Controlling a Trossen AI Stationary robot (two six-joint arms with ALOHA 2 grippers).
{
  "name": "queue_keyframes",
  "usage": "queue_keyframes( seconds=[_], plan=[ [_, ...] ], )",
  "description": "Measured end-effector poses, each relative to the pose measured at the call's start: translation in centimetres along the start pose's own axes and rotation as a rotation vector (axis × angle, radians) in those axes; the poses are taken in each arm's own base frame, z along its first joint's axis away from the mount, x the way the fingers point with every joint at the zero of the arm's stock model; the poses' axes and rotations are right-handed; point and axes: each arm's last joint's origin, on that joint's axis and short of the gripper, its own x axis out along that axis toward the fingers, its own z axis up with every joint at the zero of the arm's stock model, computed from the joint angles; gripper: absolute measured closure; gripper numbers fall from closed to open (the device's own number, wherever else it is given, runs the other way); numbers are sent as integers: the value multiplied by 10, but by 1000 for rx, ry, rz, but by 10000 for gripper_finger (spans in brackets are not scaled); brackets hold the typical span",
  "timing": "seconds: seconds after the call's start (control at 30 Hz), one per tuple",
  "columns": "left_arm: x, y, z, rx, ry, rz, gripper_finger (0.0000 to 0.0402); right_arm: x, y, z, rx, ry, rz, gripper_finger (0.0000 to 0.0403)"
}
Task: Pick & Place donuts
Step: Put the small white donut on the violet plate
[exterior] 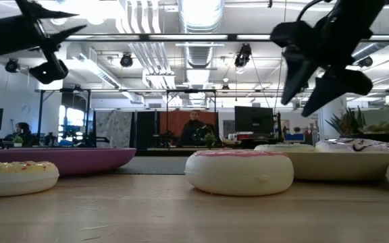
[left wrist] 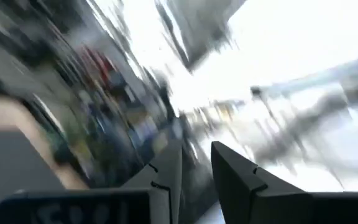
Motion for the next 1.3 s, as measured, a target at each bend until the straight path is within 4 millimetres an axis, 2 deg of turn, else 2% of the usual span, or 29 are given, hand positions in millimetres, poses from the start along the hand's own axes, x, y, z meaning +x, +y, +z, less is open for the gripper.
queue_keyframes(
  seconds=[0.13, 0.23, 0.37, 0.5, 0.63, 0.7, 0.8, 0.93, 1.03, 1.1, 1.2, 1.3],
  plan=[
    [1, 1, 6, -35, -164, 82, 339, 3, 3, 9, 83, -26, 15, 174],
    [3, 8, 3, 8, -172, 212, 339, 3, 5, 14, 105, -36, 21, 177],
    [10, 15, -4, 57, -61, 357, 339, 3, 4, 17, 100, -38, 12, 177],
    [20, 16, -8, 196, 144, 647, 337, 7, 0, 23, 56, -8, -2, 177],
    [31, 13, -6, 405, 327, 944, 315, 10, -2, 30, -29, 21, -4, 177],
    [39, 12, -5, 448, 388, 1066, 296, 11, -3, 33, -64, 32, -3, 177],
    [50, 17, -5, 432, 485, 1193, 268, 12, -4, 36, -93, 29, -7, 177],
    [62, 39, -6, 298, 627, 1275, 254, 13, -4, 37, -122, 26, -3, 178],
    [73, 44, -4, 319, 701, 1222, 255, 11, -4, 36, -165, 35, 3, 179],
    [85, 35, -10, 403, 838, 1062, 255, 10, -3, 34, -195, 52, 19, 179],
    [100, 11, -23, 637, 998, 823, 255, 4, -2, 29, -248, 79, 52, 179],
    [101, -3, -40, 925, 1165, 705, 255, -1, -3, 24, -274, 94, 47, 179]
  ],
)
